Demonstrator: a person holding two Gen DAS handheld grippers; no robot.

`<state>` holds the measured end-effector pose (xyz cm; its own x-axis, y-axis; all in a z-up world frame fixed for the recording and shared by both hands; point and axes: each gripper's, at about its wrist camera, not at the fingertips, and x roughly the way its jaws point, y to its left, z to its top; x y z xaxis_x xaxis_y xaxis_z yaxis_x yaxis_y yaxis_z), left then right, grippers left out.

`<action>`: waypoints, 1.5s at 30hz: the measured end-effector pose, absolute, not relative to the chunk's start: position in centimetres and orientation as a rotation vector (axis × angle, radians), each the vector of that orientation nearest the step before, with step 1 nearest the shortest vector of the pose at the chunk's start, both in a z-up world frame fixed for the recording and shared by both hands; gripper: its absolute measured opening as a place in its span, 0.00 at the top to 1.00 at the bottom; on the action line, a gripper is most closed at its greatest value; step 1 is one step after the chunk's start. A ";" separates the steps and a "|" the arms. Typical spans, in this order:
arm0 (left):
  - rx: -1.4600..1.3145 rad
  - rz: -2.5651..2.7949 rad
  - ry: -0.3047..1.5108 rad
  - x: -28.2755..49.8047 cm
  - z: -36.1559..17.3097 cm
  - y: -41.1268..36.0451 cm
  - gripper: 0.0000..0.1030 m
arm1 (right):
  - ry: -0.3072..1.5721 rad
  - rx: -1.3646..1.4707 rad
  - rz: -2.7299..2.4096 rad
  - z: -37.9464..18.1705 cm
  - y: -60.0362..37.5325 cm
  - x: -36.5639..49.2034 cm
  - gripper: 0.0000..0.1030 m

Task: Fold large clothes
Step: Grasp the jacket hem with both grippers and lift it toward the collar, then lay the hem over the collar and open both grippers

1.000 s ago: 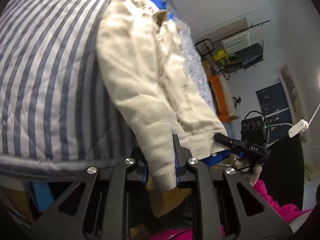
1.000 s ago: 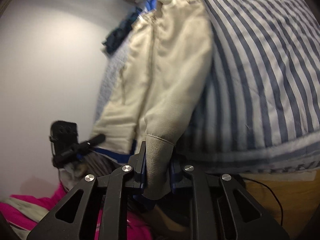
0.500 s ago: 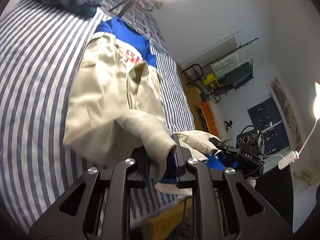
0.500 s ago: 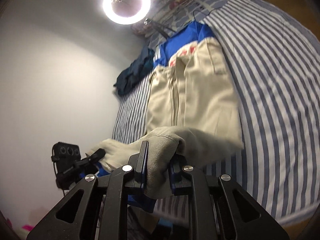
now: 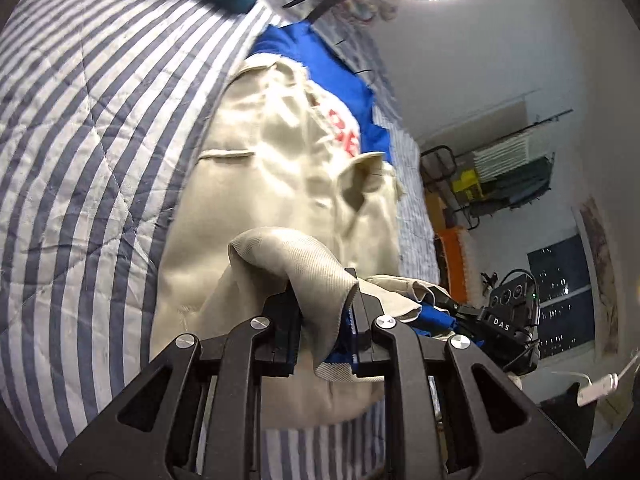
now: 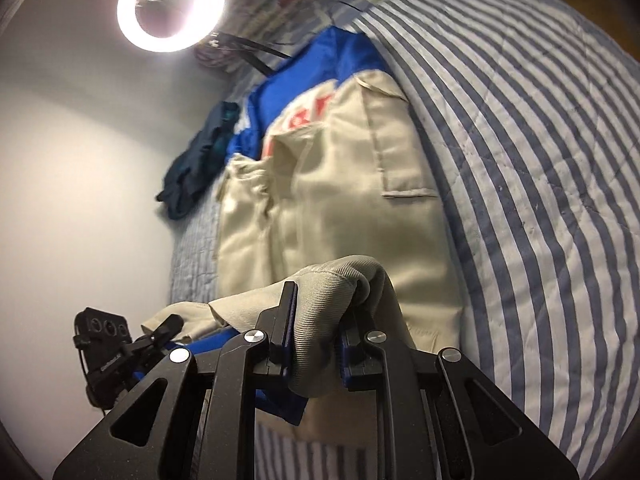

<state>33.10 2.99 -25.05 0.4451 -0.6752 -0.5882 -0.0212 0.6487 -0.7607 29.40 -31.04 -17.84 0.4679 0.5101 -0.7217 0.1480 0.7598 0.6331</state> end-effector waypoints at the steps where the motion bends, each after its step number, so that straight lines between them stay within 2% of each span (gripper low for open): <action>1: -0.785 -0.453 1.052 33.4 -25.5 3.0 0.84 | 1.091 0.707 0.241 -18.4 -31.2 29.7 0.85; 8: -0.789 -0.418 1.073 34.8 -27.3 2.6 0.82 | 1.125 0.764 0.219 -21.1 -32.2 30.5 0.84; 10: -0.786 -0.422 1.090 35.0 -27.1 2.5 0.75 | 1.127 0.796 0.233 -21.2 -32.6 30.5 0.81; 13: -0.808 -0.442 1.086 35.3 -26.4 2.7 0.55 | 1.129 0.880 0.267 -21.2 -33.8 30.4 0.59; 14: -0.812 -0.446 1.067 35.4 -25.8 2.9 0.50 | 1.110 0.923 0.278 -20.9 -34.4 30.1 0.46; 15: -0.819 -0.448 1.052 35.4 -25.3 3.3 0.38 | 1.090 0.945 0.283 -20.5 -34.8 29.9 0.37; 16: -0.833 -0.447 1.029 35.4 -24.7 3.7 0.34 | 1.067 0.960 0.289 -20.0 -35.4 29.7 0.36; 22: -0.714 -0.441 0.910 34.1 -20.9 5.4 0.34 | 0.991 0.831 0.337 -15.5 -36.1 27.6 0.37; 24: -0.614 -0.431 0.900 33.2 -20.6 5.4 0.34 | 0.990 0.687 0.360 -14.2 -34.7 26.4 0.41; 27: -0.556 -0.434 0.939 32.4 -21.9 5.2 0.34 | 1.000 0.539 0.430 -13.5 -32.0 25.2 0.54; 29: -0.546 -0.439 0.972 32.1 -23.2 5.0 0.34 | 1.015 0.449 0.462 -13.6 -29.7 24.9 0.59; 36: -0.573 -0.472 1.036 30.9 -26.7 4.0 0.34 | 1.060 0.149 0.506 -15.8 -21.6 27.1 0.67; 38: -0.574 -0.472 1.048 30.5 -27.3 3.9 0.39 | 1.065 0.030 0.440 -17.0 -20.1 29.0 0.70; 42: -0.576 -0.474 1.045 29.5 -28.2 4.2 0.63 | 1.125 -0.012 0.350 -20.5 -19.5 32.8 0.74; 45: -0.578 -0.486 1.044 29.1 -28.1 4.5 0.73 | 1.121 0.035 0.356 -20.4 -19.9 33.3 0.74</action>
<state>29.11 4.47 -28.09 0.4237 -0.6242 -0.6563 0.0995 0.7523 -0.6513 33.30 -19.88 -20.44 0.3843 0.2967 -0.8742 -0.2622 0.9430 0.2048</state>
